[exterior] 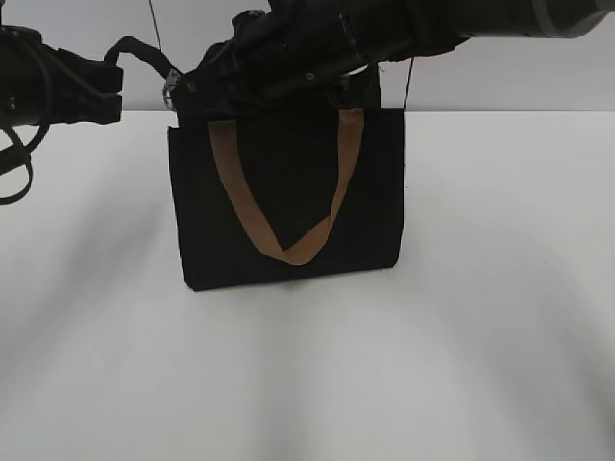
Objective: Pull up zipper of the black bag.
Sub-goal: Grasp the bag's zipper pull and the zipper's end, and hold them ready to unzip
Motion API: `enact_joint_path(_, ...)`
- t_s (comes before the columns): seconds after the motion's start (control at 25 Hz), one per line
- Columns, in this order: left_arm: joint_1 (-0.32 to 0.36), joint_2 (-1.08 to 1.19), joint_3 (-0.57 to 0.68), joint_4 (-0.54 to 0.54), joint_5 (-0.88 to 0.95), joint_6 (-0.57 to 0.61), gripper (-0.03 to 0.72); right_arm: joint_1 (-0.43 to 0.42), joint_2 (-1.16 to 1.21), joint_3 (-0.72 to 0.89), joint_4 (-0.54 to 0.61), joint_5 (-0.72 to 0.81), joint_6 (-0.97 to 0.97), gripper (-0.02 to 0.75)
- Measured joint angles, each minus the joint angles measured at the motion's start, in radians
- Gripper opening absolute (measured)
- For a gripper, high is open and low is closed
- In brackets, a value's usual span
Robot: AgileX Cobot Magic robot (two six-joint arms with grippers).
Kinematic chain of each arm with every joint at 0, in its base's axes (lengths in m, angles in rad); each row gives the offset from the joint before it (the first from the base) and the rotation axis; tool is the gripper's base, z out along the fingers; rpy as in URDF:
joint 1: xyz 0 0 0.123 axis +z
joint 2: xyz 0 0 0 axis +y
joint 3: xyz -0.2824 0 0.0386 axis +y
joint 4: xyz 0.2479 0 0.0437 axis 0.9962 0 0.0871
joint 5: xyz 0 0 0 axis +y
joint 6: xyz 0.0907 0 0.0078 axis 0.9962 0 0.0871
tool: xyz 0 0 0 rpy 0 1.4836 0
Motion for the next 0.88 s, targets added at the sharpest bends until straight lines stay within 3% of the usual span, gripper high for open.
enact_joint_path(0.6, 0.0, 0.001, 0.0, 0.042, 0.165, 0.0, 0.027, -0.003, -0.04, 0.0, 0.001, 0.048, 0.045, -0.015)
enact_joint_path(0.88, 0.0, 0.001, 0.0, 0.043, 0.173, 0.0, 0.027, -0.057, -0.047, -0.002, -0.012, 0.043, 0.094, -0.015)
